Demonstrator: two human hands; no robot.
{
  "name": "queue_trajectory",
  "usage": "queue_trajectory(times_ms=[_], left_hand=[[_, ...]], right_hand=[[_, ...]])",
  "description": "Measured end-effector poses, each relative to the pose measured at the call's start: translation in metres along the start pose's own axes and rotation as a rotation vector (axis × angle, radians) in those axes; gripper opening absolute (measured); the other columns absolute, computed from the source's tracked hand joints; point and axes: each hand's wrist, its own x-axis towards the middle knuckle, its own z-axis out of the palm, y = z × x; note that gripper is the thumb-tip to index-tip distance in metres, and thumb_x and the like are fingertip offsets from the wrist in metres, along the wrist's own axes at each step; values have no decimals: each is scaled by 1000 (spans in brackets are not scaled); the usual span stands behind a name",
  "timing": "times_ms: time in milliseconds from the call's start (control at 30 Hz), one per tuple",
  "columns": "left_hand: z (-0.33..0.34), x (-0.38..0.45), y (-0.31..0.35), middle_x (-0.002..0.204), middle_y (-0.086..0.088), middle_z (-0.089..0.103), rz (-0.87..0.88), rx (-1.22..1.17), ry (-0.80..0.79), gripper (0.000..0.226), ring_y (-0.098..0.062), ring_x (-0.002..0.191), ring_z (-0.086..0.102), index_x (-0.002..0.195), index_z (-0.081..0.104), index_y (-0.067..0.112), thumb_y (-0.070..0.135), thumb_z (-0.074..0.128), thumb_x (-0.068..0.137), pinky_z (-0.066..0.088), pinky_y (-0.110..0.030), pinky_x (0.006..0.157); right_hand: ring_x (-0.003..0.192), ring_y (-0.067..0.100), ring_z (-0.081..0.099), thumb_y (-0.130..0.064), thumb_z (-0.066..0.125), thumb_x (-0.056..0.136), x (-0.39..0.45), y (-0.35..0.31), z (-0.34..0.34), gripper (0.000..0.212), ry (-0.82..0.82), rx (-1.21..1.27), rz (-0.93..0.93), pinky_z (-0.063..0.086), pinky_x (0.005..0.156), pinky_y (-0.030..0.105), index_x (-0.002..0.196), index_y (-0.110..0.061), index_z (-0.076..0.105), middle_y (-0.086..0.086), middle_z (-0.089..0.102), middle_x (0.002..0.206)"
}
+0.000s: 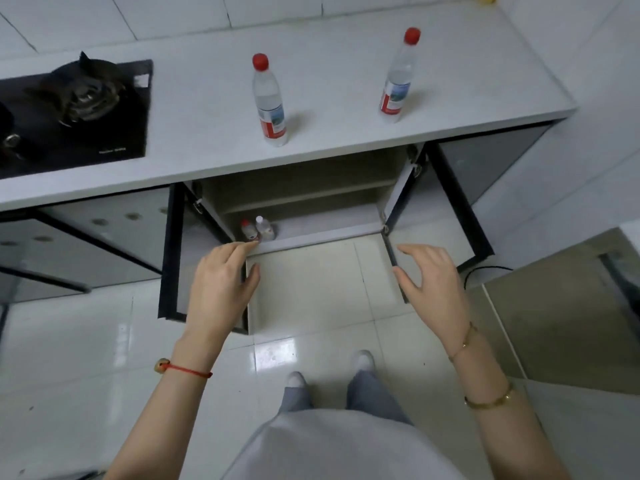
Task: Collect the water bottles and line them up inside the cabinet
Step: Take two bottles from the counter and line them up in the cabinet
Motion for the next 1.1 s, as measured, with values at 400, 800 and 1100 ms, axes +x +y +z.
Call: queue_trajectory(times_ms=[400, 800, 1100], left_hand=[[51, 56, 114, 113, -5, 67, -67, -39, 97, 31, -24, 100, 62, 119, 65, 12, 17, 67, 88, 53, -41, 86], [55, 182, 77, 112, -5, 67, -172, 12, 173, 36, -23, 100, 62, 124, 63, 12, 19, 67, 88, 51, -39, 87], [48, 347, 6, 128, -7, 61, -248, 20, 252, 44, -27, 111, 56, 129, 57, 12, 16, 68, 87, 49, -39, 91]], right_hand=[[107, 21, 53, -19, 64, 89, 57, 95, -63, 33, -24, -13, 5, 44, 93, 30, 120, -10, 60, 5, 64, 111], [114, 18, 51, -21, 63, 89, 213, 106, -27, 36, -69, 69, -73, 46, 99, 39, 124, -12, 59, 4, 62, 118], [105, 3, 47, -26, 63, 91, 380, 85, -2, 35, 15, 94, -72, 45, 95, 20, 124, -17, 58, 0, 62, 118]])
